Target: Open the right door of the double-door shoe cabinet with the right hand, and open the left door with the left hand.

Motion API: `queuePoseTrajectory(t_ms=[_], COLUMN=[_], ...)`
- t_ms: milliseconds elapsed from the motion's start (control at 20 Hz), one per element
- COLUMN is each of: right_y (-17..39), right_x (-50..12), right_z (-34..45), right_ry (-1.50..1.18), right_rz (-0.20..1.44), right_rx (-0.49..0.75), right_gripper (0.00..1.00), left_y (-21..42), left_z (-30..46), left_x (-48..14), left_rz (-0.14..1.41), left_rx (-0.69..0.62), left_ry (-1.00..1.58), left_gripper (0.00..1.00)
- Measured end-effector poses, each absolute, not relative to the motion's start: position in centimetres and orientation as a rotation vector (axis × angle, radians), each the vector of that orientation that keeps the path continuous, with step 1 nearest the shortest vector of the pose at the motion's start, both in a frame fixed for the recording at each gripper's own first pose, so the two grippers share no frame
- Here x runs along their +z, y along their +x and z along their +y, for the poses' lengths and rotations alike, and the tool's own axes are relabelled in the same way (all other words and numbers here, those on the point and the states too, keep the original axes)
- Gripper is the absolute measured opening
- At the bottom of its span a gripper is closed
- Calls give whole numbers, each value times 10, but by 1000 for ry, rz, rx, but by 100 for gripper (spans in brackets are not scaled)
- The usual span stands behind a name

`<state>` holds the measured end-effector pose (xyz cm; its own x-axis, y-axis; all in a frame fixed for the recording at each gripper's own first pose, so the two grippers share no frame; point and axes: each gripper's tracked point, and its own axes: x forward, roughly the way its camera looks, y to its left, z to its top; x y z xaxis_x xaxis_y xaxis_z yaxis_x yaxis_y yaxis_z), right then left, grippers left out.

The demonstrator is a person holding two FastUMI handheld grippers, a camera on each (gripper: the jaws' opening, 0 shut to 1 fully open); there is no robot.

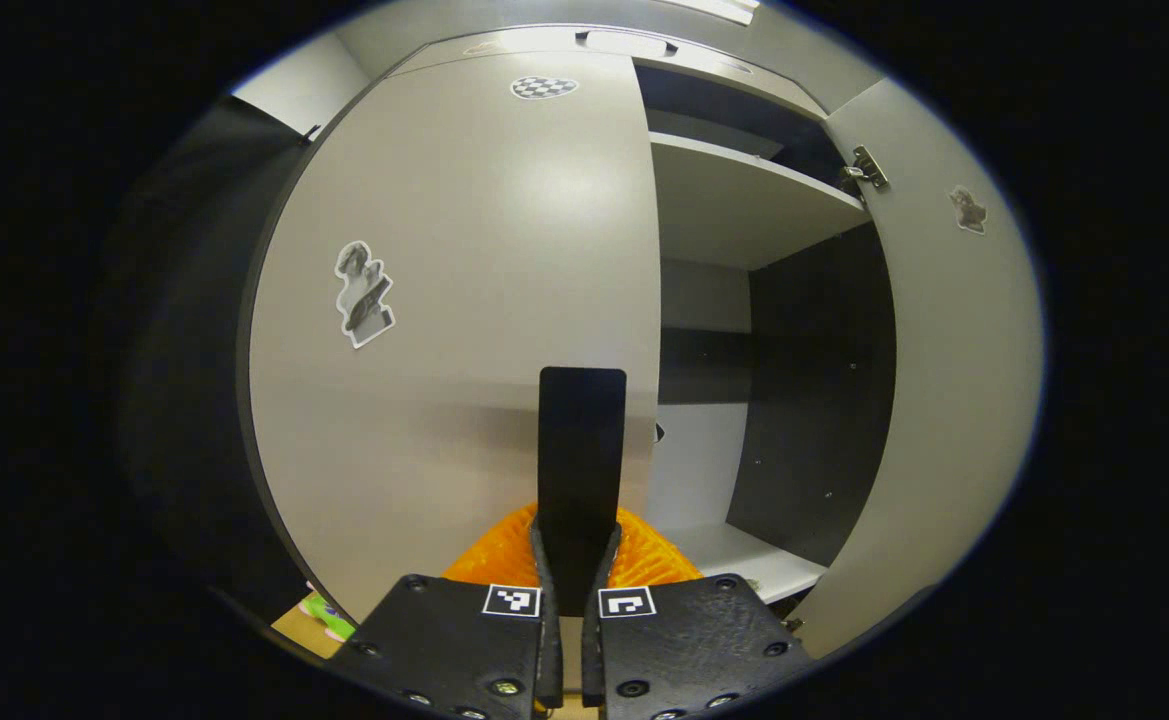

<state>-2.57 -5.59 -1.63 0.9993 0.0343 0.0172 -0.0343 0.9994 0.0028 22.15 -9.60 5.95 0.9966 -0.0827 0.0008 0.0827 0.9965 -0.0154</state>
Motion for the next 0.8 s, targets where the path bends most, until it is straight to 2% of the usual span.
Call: queuePoseTrajectory(t_ms=[100, 450, 650, 800], right_y=[-26, -27, -29, -29], right_x=[-17, -15, -15, -16], right_z=[-56, -54, -54, -53], right_ry=[0, -16, -21, -19], right_rz=[-14, -10, -5, -6], right_rx=[38, 44, 56, 65], right_gripper=[88, 88, 90, 88], left_y=[219, 164, 143, 128], left_z=[-96, -88, -74, -61], left_x=[58, 65, 64, 67], left_rz=[1, -10, -9, -19], left_rx=[-104, -153, -163, -140], left_ry=[-6, 22, 22, 15], left_gripper=[4, 4, 4, 3])
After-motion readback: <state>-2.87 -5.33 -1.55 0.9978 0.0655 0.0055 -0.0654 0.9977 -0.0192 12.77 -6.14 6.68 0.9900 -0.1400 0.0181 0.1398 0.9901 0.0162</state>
